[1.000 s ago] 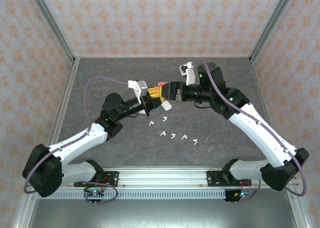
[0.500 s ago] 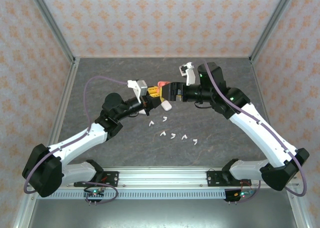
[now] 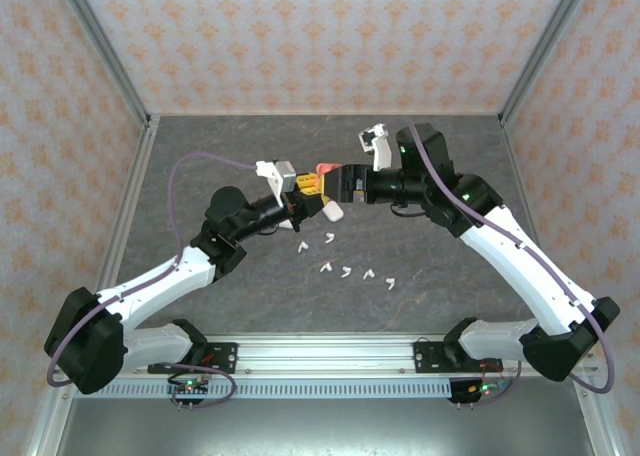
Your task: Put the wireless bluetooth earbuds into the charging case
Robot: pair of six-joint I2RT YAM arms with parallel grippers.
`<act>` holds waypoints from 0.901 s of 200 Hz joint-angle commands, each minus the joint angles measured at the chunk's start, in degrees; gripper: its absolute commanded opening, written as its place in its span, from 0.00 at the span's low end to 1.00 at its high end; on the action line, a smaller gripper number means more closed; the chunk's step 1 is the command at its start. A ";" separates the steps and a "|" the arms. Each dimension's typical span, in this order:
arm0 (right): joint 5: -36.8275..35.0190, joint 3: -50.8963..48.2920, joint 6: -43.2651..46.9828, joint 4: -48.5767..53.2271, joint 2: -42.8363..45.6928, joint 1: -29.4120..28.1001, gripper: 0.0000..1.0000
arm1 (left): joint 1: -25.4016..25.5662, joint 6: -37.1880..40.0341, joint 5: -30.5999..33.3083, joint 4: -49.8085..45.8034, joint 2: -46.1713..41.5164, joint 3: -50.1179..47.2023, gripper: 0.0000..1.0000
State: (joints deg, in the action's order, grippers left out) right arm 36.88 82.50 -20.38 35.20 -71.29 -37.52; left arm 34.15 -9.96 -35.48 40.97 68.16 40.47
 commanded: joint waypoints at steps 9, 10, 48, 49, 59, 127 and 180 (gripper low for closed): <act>0.29 2.78 1.50 1.04 -0.73 -0.71 0.88 | 0.70 1.62 0.24 -0.35 0.61 1.21 0.00; 0.25 2.81 1.49 1.11 -0.72 -0.71 0.88 | 0.68 1.66 0.24 -0.36 0.63 1.25 0.00; 0.36 3.81 2.38 2.23 -1.29 -0.80 0.88 | 0.83 1.81 0.33 -0.46 1.05 1.43 0.00; 0.37 3.90 2.37 2.23 -1.34 -0.80 0.88 | 0.83 1.84 0.33 -0.46 1.03 1.40 0.00; 0.47 4.05 2.45 2.33 -1.53 -0.80 0.88 | 0.79 1.86 0.28 -0.56 1.16 1.53 0.00; 0.39 4.43 2.89 2.78 -2.19 -0.80 0.88 | 0.87 2.09 0.24 -0.19 1.41 1.66 0.00; -1.20 4.08 3.37 4.22 -1.85 -0.80 0.88 | 0.92 2.11 0.41 0.47 1.57 1.54 0.00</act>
State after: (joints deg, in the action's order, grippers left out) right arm 36.97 84.99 -17.91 37.85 -73.56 -38.00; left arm 34.52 -8.91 -35.46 39.68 69.82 40.47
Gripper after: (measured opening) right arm 0.883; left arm 0.204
